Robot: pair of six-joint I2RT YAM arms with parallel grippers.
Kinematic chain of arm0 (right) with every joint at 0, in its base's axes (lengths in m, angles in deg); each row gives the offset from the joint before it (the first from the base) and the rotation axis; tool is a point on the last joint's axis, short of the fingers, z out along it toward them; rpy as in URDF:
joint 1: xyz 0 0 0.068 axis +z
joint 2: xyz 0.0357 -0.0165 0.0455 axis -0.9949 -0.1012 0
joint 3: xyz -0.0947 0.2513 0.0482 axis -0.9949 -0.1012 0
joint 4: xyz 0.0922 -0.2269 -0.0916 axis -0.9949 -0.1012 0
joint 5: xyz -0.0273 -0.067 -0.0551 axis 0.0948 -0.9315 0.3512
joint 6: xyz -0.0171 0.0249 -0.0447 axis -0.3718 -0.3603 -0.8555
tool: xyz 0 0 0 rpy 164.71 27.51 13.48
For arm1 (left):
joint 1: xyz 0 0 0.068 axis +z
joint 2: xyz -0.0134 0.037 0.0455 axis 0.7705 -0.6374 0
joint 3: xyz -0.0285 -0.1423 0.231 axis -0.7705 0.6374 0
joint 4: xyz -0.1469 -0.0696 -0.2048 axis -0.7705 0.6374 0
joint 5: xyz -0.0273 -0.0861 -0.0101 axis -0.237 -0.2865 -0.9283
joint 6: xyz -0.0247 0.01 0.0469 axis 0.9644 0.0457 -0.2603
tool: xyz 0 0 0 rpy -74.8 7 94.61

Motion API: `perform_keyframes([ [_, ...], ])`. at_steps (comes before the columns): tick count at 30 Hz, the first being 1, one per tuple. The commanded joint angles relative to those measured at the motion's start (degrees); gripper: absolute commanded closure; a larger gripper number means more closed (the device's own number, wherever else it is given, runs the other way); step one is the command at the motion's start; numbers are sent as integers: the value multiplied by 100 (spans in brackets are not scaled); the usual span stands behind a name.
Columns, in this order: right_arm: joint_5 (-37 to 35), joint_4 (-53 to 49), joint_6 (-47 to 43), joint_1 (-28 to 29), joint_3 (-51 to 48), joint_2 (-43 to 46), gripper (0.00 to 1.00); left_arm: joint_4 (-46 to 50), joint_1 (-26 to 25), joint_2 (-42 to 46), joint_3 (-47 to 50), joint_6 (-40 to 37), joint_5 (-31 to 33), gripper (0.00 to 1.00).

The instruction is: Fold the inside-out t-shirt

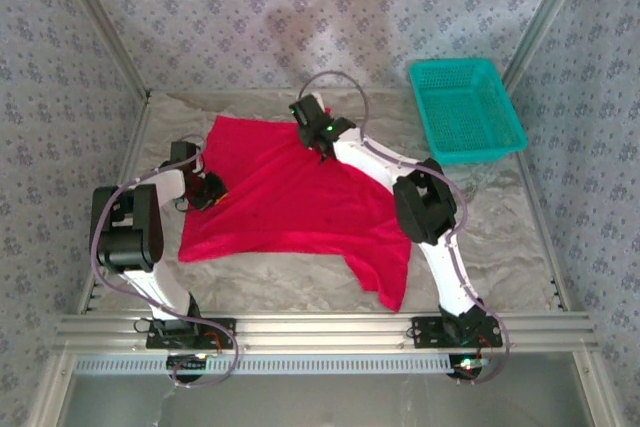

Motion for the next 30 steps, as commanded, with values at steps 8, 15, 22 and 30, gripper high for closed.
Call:
perform_keyframes([
  [8, 1894, -1025, 784, -1175, 1109, -142, 47, 115, -18, -69, 41, -37, 77, 86],
  [15, 2495, -1526, 692, -1472, 2949, -1523, 47, 136, -12, -95, 5, -70, 65, 87],
  [22, 2933, -1236, 562, -1314, 2835, -1800, 40, 138, -15, -160, -51, -56, 91, 88],
  [30, 3075, -1120, 714, -1228, 2821, -2145, 56, 134, 2, -178, -25, -45, 81, 89],
])
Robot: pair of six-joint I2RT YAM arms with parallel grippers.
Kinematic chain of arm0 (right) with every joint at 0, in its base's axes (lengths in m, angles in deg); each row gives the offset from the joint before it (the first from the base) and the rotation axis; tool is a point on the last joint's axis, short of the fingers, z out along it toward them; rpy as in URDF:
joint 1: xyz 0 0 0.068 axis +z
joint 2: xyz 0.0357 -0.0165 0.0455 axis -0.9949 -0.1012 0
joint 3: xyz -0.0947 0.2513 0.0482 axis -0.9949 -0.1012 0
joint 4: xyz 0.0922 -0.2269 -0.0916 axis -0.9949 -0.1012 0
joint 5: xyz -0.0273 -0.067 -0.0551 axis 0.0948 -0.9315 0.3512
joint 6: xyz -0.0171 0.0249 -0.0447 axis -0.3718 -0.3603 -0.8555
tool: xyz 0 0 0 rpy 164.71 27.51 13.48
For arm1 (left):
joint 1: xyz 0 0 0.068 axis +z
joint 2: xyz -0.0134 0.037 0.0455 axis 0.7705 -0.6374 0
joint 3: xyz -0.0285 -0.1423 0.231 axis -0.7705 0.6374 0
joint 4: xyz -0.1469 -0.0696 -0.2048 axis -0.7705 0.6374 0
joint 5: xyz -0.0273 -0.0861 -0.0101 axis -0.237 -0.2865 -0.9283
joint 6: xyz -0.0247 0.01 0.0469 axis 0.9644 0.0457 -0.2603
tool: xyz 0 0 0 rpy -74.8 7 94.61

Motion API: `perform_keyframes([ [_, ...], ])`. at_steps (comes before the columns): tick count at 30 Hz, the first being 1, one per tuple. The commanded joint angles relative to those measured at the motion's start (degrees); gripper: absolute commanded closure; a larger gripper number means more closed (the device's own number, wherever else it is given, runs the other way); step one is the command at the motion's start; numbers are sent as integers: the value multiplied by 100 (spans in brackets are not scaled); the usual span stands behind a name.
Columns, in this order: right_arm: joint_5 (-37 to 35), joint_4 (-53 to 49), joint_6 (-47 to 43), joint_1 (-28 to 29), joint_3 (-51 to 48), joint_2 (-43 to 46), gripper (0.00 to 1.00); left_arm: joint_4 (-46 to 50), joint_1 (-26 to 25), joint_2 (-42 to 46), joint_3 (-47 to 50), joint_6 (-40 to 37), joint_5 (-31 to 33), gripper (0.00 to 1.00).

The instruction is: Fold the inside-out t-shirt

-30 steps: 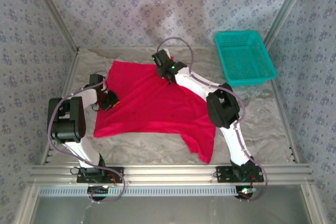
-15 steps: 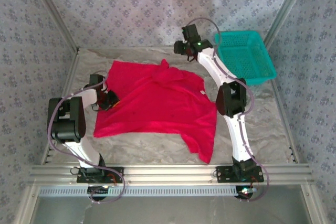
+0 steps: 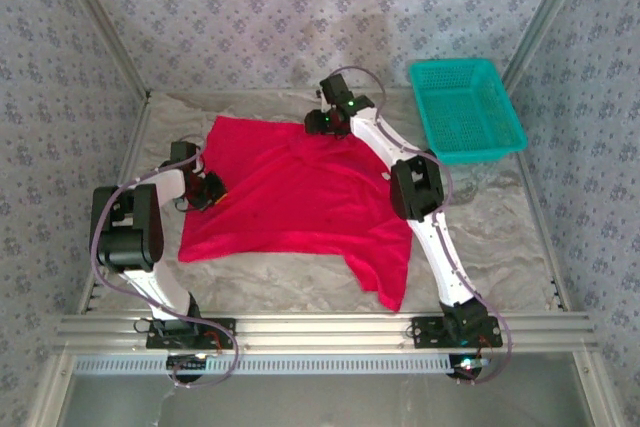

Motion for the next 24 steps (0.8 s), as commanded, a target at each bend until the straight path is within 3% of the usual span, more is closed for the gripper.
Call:
perform_keyframes([
  [1, 65, 58, 65, -63, 79, -226, 67, 144, 12, -154, -7, -54, 84, 89],
  [3, -37, 64, 99, -104, 164, -264, 87, 183, 27, -122, 1, -80, 86, 89],
  [5, -145, 2, 89, -145, 282, -247, 99, 223, 56, -92, 10, -105, 100, 90],
  [11, -583, -138, -216, -249, 548, 143, 100, 291, 161, 23, 101, -161, 121, 90],
  [18, -1682, 28, -853, -342, 615, 805, 100, 308, 381, 23, 322, -151, 131, 91],
  [24, -2583, 100, -1273, -527, 941, 835, 100, 374, 516, 129, 546, -169, 186, 91],
])
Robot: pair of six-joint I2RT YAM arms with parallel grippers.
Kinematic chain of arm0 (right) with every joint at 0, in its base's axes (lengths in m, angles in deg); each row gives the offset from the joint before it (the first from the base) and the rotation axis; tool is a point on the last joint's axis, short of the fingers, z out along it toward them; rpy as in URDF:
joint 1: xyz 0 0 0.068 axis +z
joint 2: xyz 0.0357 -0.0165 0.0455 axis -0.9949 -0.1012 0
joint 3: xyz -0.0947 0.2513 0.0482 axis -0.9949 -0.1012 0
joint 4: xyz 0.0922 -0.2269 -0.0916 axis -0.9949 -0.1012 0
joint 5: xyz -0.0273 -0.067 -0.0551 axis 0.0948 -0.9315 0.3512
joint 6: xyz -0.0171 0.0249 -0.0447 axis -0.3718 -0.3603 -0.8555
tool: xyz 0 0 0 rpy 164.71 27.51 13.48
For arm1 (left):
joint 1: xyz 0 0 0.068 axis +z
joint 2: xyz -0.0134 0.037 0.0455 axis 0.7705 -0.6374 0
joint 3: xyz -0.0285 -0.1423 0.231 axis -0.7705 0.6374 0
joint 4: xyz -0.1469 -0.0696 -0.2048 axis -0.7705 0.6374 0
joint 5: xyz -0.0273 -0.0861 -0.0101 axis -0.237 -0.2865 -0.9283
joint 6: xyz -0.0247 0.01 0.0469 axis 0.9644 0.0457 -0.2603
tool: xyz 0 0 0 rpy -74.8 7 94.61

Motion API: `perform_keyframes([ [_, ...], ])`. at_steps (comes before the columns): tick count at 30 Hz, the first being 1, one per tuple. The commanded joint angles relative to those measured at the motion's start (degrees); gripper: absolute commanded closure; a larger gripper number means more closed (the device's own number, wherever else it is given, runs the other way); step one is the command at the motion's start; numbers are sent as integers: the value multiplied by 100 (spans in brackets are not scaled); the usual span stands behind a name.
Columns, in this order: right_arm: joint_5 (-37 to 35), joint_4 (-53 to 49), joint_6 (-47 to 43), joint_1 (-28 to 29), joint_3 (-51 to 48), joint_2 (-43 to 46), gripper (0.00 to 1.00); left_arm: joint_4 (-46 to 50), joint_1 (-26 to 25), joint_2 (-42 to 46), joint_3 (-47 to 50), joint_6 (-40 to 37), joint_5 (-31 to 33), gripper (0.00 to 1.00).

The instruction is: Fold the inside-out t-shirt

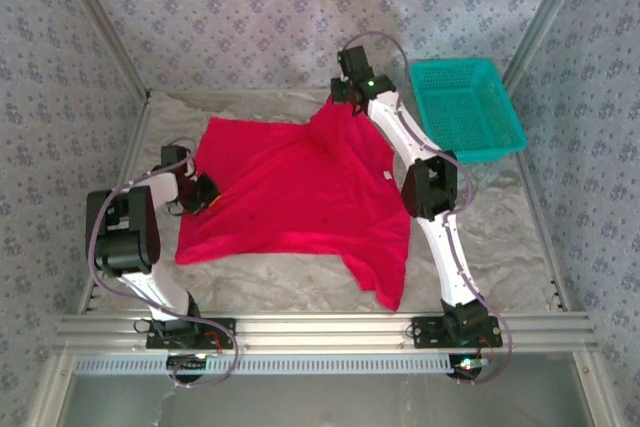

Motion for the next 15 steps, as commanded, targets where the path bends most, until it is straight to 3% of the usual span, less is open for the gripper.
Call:
perform_keyframes([
  [1, -895, 112, -401, -182, 267, 221, 100, 464, 130, 24, 345, -116, 348, 91],
  [5, -962, 136, -363, -364, 274, 70, 100, 497, 182, 235, 526, -116, 441, 92],
  [6, -975, 131, -362, -392, 292, 5, 88, 510, 183, 297, 556, -105, 449, 92],
  [8, -1127, -53, -317, -424, 360, -122, 39, 574, 179, 436, 563, -92, 491, 92],
  [9, -1156, -295, -226, -431, 479, -169, 24, 626, 169, 538, 543, -91, 506, 92],
  [13, -973, -1128, 195, -299, 251, 138, 7, 913, -34, 996, 245, -98, 805, 84],
  [15, -777, -1343, 393, -180, -322, 495, 6, 964, -273, 1119, -77, -134, 903, 79],
])
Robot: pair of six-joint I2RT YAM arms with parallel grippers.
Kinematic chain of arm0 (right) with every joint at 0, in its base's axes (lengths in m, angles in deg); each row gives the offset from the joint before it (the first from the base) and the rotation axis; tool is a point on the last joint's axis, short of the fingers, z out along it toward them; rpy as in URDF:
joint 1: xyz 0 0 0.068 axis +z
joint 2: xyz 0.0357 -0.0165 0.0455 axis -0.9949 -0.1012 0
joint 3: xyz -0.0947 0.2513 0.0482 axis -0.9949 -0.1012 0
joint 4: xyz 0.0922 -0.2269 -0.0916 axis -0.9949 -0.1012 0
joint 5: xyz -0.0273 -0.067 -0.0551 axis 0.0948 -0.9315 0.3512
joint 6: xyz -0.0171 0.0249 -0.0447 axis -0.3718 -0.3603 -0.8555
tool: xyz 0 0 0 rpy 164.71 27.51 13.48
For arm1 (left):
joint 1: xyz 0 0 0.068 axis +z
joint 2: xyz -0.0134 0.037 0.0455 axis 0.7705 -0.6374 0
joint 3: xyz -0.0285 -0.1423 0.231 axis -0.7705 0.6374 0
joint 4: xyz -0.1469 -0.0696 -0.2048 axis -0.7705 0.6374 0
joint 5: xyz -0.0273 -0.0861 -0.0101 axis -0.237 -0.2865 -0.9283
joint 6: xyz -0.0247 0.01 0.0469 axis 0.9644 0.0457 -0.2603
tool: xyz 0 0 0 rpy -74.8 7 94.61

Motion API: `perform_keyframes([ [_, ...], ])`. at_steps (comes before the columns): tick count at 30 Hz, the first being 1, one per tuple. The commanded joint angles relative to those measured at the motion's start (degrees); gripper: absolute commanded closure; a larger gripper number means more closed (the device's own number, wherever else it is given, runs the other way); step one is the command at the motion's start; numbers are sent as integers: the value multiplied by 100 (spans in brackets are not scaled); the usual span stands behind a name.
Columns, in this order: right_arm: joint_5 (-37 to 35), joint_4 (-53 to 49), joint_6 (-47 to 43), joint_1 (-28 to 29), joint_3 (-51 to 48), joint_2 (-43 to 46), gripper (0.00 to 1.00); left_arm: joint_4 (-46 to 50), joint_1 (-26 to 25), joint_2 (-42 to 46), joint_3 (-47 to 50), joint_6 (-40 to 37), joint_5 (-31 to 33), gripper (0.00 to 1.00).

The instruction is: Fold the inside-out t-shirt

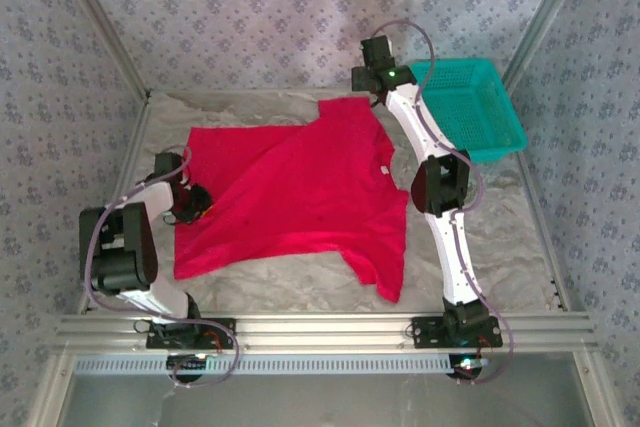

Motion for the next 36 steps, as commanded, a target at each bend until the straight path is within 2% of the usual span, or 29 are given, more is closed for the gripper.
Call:
perform_keyframes([
  [1, 202, -781, 429, 302, -667, 623, 6, 345, -361, 303, -601, -115, 305, 78],
  [4, 794, -654, 1013, 383, -1942, 1167, 6, 272, -618, -70, -1200, -140, 158, 78],
  [6, 1469, -213, 1428, 310, -2739, 1393, 8, 141, -621, -510, -1576, -37, -52, 79],
  [9, 1837, 54, 1844, 173, -3378, 1404, 9, -83, -519, -1235, -2093, 128, -363, 81],
  [13, 2016, 264, 2207, -72, -3983, 1329, 11, -316, -238, -2135, -2576, 346, -746, 84],
  [20, 1758, 238, 2460, -486, -4899, 1540, 11, -642, 159, -2868, -2851, 528, -661, 84],
  [23, 1544, 277, 2663, -608, -4986, 1554, 11, -583, 180, -3193, -3179, 497, -703, 84],
  [29, 840, -113, 2658, -624, -4170, 1280, 11, -645, 165, -3684, -3826, 500, -786, 84],
  [31, 824, -85, 2557, -554, -3978, 1305, 12, -650, 168, -3765, -4055, 444, -866, 84],
  [34, 849, -124, 2253, -349, -3816, 1501, 12, -601, 146, -3602, -4193, 341, -981, 83],
  [36, 940, -144, 2060, -165, -3873, 1747, 12, -571, 129, -3171, -4012, 259, -968, 81],
])
